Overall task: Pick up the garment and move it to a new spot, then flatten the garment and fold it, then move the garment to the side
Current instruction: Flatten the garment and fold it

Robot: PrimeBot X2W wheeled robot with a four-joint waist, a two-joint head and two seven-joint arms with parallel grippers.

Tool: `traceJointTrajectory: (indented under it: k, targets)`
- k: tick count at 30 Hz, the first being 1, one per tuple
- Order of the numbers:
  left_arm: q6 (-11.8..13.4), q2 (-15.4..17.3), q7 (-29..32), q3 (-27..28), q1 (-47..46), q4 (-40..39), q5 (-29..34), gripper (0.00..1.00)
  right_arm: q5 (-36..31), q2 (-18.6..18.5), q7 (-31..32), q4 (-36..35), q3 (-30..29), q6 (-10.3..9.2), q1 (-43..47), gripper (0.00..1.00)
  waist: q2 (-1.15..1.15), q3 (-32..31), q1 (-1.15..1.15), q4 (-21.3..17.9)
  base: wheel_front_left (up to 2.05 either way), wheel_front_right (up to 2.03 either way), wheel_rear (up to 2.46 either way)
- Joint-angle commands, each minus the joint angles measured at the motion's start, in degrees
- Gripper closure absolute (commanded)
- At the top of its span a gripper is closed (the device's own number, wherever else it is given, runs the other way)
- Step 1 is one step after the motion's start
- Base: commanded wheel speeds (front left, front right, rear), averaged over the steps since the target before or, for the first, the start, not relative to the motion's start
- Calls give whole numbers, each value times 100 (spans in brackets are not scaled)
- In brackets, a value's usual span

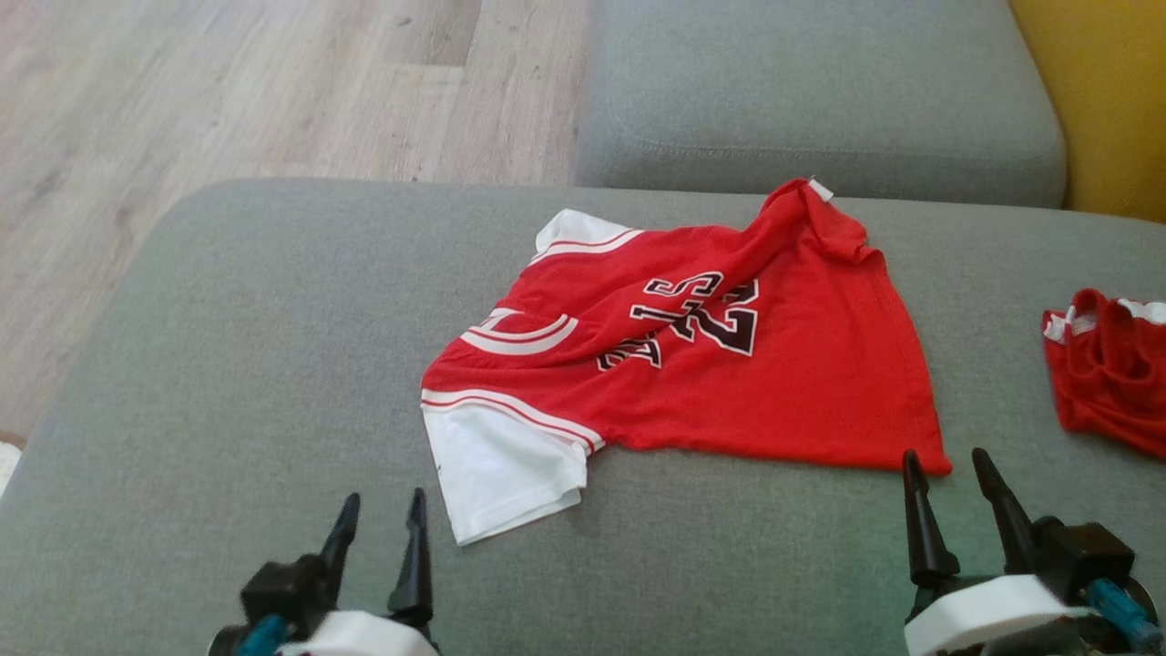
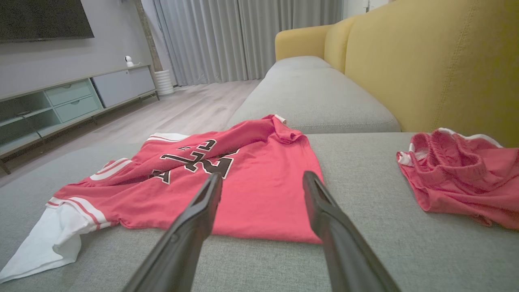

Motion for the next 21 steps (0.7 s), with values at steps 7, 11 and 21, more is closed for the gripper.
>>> traceJointTrajectory:
  k: [7,11,21]
  targets:
    - [-136,-135,624,-115,-891,541,-10,0,-64,-36,90,-224,167,37,-344,0,0,252,0,-77,0,0,0]
    - [-215,-305,814,-184,-1053,978,-111,0,-92,-36,140,-241,186,37,-389,0,0,365,0,-163,0,0,0]
    - [-209,-761,803,-140,-1393,2166,-304,0,-217,-36,184,-237,94,37,-519,0,0,669,0,-454,0,0,0]
